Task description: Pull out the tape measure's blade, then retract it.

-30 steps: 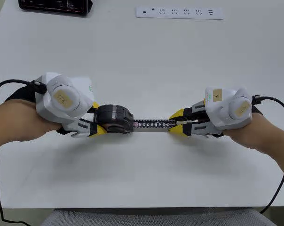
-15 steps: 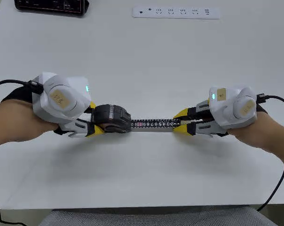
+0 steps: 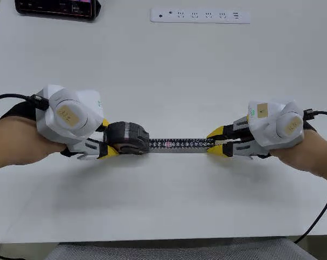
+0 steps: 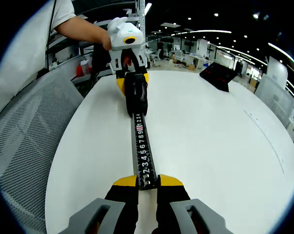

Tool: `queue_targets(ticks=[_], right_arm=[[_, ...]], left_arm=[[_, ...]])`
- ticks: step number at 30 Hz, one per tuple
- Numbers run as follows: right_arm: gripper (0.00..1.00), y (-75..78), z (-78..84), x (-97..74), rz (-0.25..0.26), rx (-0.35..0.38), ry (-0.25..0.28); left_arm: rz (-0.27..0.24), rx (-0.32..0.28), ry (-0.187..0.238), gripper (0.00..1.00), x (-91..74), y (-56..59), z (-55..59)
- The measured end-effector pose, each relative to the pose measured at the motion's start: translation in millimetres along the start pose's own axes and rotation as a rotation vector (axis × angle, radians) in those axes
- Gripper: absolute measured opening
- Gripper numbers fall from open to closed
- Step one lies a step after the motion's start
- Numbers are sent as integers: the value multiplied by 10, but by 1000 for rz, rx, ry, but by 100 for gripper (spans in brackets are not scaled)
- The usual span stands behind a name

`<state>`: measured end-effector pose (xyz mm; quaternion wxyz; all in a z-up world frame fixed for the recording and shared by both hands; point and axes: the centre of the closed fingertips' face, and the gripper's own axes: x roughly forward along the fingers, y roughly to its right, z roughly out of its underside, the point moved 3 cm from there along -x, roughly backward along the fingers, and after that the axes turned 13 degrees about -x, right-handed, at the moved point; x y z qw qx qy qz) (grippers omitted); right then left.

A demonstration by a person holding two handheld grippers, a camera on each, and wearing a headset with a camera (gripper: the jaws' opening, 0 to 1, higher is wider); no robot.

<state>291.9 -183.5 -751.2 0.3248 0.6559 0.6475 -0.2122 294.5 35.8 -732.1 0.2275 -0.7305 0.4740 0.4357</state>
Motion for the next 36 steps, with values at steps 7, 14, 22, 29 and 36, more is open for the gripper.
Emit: queue_targets(ticks=[7,14,22,29,36], right_arm=[[9,-1,43,-45,1,3,-10],[9,-2,84,-91,4,4,-21],[9,4,144,-136,6,5,-32],[9,0,206,-178,9,9,-42],[9,-18,244,-202,13,16,-54]], left_arm=[[-1,2,-2,25,-2,2,-3],[0,3,-3,25,0,1,-4],[-1,3,-2,25,1,2,-3],[-2,3,-1,25,1,5,-4],[-1,6,-1,25,1,4,-4]])
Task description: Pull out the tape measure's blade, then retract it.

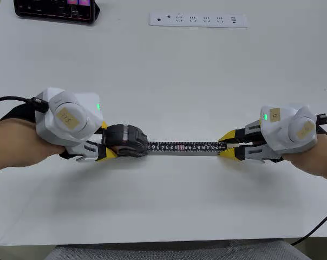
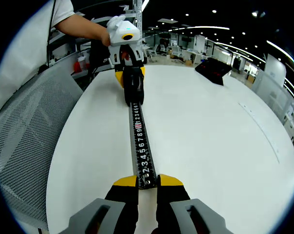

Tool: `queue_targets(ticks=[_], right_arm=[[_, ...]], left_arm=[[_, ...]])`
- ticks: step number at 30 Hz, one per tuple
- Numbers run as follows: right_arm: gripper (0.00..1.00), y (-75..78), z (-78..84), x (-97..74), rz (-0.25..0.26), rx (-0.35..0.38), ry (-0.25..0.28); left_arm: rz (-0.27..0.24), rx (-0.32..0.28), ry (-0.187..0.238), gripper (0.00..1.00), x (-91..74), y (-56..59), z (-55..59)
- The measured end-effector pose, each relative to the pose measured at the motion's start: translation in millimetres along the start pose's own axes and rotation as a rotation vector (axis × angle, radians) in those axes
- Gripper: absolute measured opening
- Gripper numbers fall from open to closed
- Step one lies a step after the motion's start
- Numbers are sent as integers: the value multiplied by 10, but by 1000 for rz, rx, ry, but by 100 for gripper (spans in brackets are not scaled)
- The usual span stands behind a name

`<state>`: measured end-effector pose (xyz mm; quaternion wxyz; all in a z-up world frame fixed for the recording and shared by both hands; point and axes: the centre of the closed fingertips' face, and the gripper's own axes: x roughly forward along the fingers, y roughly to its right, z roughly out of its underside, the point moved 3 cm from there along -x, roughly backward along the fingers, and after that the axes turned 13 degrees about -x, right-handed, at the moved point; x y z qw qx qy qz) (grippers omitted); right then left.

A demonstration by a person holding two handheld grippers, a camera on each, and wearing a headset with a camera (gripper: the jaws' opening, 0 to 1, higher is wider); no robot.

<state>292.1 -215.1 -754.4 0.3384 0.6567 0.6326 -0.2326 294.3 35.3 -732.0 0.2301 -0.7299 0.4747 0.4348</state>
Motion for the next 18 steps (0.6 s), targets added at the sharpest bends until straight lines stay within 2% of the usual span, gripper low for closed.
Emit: queue_targets(ticks=[18], right_arm=[[9,2,115,-144,-7,-4,-36]], left_arm=[[-1,4,-4,25,-2,1,2]])
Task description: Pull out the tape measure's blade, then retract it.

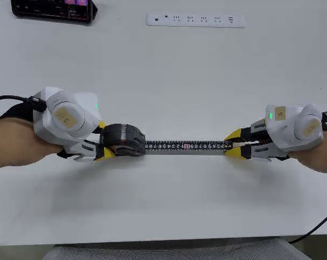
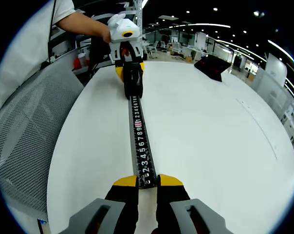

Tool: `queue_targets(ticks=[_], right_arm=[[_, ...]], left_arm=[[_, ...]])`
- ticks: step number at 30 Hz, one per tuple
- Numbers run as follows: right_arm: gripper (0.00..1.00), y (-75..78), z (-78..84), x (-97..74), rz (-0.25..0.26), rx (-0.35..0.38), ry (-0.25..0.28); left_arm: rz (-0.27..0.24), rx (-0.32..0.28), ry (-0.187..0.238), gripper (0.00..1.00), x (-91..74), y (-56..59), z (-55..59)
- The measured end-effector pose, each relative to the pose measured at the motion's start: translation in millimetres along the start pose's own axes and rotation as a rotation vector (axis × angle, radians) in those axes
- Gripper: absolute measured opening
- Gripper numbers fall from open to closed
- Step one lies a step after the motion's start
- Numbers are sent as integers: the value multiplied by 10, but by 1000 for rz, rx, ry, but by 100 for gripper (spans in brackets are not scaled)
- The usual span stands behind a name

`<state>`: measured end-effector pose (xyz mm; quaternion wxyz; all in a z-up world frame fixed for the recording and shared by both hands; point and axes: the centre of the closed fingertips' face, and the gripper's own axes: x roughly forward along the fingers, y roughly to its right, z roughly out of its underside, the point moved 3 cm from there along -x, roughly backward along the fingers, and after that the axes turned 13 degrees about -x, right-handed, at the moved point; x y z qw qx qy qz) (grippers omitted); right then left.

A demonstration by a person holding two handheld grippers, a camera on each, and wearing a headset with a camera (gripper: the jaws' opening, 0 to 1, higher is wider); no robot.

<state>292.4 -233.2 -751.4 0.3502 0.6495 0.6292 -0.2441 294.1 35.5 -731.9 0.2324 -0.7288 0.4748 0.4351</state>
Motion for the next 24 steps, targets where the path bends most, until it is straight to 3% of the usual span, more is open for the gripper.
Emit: queue_targets(ticks=[24], right_arm=[[9,1,165,-143,-22,-8,-52]], left_arm=[[2,5,-7,25,-1,-2,-2]])
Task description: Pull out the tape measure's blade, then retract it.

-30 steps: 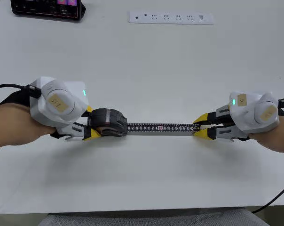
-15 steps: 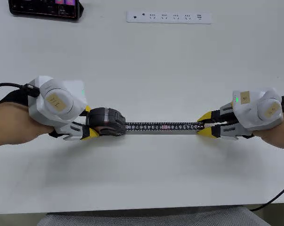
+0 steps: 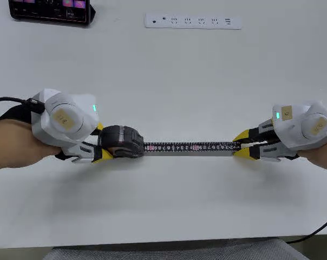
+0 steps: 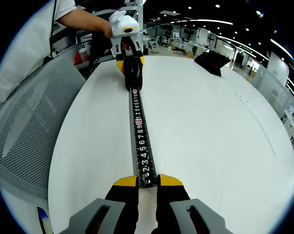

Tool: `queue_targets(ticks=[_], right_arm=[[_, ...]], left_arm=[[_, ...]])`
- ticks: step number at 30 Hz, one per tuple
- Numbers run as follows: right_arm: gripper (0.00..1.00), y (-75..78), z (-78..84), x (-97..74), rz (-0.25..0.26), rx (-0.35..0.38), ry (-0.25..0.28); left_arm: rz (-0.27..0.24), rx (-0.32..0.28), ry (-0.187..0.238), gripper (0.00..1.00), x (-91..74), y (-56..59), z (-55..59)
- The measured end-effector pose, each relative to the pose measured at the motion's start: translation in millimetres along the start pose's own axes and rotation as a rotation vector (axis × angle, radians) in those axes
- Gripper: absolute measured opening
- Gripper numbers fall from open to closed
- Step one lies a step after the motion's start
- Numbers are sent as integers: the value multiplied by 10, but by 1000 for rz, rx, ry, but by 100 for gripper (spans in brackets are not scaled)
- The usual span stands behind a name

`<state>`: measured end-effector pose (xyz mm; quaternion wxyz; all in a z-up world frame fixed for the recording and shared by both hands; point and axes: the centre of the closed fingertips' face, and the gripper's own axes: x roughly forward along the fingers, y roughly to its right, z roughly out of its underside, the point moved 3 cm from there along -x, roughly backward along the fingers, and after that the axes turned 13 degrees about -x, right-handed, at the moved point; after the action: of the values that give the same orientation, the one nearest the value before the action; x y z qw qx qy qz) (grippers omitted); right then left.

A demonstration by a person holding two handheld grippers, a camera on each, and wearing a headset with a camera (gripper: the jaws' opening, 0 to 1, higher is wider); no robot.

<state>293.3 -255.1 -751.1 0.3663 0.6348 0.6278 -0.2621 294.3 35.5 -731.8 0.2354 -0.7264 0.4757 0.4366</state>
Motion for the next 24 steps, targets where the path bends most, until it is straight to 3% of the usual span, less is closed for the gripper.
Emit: queue_targets(ticks=[24], right_arm=[[9,-6,152,-131,-10,6,-48]], left_arm=[[-5,-1,1,25,1,3,-3]])
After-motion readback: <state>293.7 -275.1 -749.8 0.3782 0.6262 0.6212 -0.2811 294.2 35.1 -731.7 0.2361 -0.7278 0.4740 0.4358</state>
